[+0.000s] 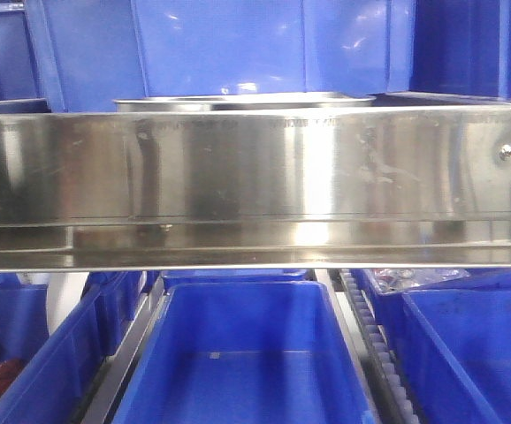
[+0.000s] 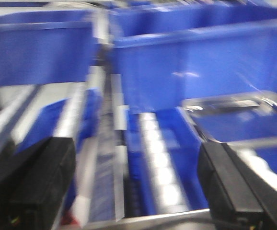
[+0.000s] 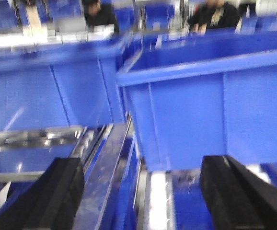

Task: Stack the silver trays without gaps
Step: 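Close both grippers on the near rim of the silver tray, then lift the silver tray up off the shelf with both grippers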

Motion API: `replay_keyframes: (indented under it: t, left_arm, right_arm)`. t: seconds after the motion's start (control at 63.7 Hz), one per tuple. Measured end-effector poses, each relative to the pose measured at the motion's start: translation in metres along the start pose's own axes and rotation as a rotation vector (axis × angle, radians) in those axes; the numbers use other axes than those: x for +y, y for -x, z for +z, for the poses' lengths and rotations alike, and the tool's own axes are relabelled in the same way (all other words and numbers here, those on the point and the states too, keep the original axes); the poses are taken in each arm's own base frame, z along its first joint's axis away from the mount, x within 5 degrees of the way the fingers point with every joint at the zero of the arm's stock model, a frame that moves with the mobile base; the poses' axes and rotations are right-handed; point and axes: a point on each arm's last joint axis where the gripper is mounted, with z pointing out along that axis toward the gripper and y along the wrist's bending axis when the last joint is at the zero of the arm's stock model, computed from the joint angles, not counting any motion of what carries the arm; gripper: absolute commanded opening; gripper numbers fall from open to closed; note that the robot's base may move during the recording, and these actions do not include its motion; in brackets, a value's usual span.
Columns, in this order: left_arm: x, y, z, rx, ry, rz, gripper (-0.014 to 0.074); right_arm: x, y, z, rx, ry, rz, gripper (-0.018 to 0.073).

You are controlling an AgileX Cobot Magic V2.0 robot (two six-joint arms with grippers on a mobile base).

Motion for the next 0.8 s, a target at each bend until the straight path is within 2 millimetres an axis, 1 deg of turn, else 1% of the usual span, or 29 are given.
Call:
replay_keyframes:
  t: [0.141,0.22,0.345,0.424,0.486,0.518,0.612,0.706,0.737,0.753,0.8]
  left_arm:
    - [-0.014,0.023,0.021,0.053,-0.177,0.091,0.0444]
    - [-0.025,0.034,0.039,0.108,-0.271,0.125,0.0444]
    - [-0.049,0.051,0.074,0.183,-0.399,0.164,0.0444]
    - [-0.064,0.059,0.102,0.245,-0.444,0.163,0.0444]
    - [-0.072,0.066,0.122,0.29,-0.455,0.128,0.0444]
    - [-0.077,0.071,0.135,0.321,-0.457,0.11,0.0444]
    - [-0.084,0.077,0.166,0.405,-0.432,0.069,0.0443]
    - [-0.088,0.079,0.194,0.497,-0.365,0.003,0.0443]
    - [-0.089,0.078,0.204,0.522,-0.34,-0.014,0.0443]
    - [-0.089,0.078,0.208,0.538,-0.322,-0.023,0.0443]
    - [-0.09,0.075,0.221,0.573,-0.277,-0.036,0.0443]
  right_arm:
    - [0.011,0.02,0.023,0.083,0.08,0.0,0.0601]
    - [0.023,0.033,0.037,0.131,0.154,-0.033,0.0601]
    - [0.05,0.043,0.068,0.266,0.278,-0.083,0.0592]
    - [0.067,0.046,0.091,0.371,0.322,-0.111,0.0592]
    - [0.078,0.047,0.11,0.452,0.336,-0.127,0.0592]
    - [0.085,0.047,0.124,0.51,0.336,-0.137,0.0592]
    - [0.097,0.047,0.156,0.629,0.327,-0.155,0.0592]
    - [0.107,0.045,0.189,0.724,0.293,-0.16,0.0592]
    - [0.11,0.048,0.197,0.735,0.278,-0.155,0.0592]
    - [0.11,0.045,0.203,0.757,0.264,-0.158,0.0592]
    - [0.113,0.047,0.214,0.776,0.231,-0.142,0.0592]
